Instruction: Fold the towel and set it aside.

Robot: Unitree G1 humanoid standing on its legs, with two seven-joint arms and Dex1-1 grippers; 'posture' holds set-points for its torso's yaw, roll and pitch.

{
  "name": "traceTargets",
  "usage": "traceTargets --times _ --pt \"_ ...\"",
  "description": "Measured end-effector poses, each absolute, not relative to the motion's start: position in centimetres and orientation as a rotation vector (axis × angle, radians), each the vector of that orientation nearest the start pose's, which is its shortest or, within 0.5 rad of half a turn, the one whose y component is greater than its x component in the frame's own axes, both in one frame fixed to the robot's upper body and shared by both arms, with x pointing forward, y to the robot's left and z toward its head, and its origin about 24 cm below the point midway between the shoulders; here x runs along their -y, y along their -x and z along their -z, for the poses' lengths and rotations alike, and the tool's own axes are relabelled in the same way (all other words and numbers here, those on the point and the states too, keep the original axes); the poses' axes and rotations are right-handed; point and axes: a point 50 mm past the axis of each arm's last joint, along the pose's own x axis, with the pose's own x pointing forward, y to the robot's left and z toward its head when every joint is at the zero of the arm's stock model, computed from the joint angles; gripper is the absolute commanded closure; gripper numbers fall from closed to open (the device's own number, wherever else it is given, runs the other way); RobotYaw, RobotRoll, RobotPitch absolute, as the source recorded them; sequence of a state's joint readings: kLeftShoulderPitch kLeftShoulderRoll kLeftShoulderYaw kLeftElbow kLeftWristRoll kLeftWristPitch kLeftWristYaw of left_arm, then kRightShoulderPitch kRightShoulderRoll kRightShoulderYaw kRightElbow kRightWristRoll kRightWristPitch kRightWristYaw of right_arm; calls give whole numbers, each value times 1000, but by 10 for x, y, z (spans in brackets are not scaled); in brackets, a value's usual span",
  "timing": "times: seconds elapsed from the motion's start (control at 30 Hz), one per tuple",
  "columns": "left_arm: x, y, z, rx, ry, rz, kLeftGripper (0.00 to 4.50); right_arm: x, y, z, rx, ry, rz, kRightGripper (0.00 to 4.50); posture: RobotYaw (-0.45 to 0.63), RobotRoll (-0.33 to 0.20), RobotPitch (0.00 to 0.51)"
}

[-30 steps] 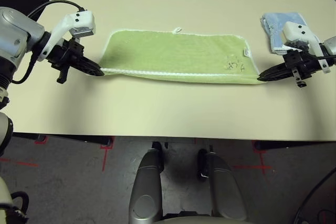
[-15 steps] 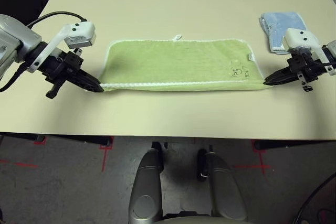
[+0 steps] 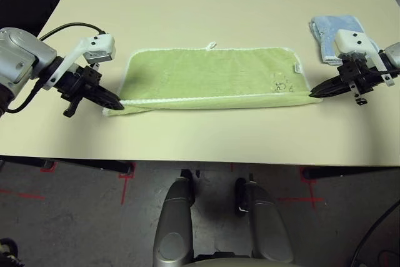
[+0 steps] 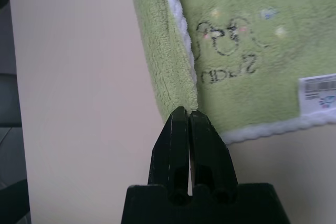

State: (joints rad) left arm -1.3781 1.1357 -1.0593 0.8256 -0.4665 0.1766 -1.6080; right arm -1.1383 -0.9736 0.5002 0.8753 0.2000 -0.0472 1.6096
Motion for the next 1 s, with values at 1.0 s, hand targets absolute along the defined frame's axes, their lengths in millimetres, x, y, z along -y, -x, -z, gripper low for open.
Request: traceTargets --times 1.0 --pt "-260 -367 -299 -487 -899 951 4472 272 -377 -251 -303 967 -779 4500 39 0 286"
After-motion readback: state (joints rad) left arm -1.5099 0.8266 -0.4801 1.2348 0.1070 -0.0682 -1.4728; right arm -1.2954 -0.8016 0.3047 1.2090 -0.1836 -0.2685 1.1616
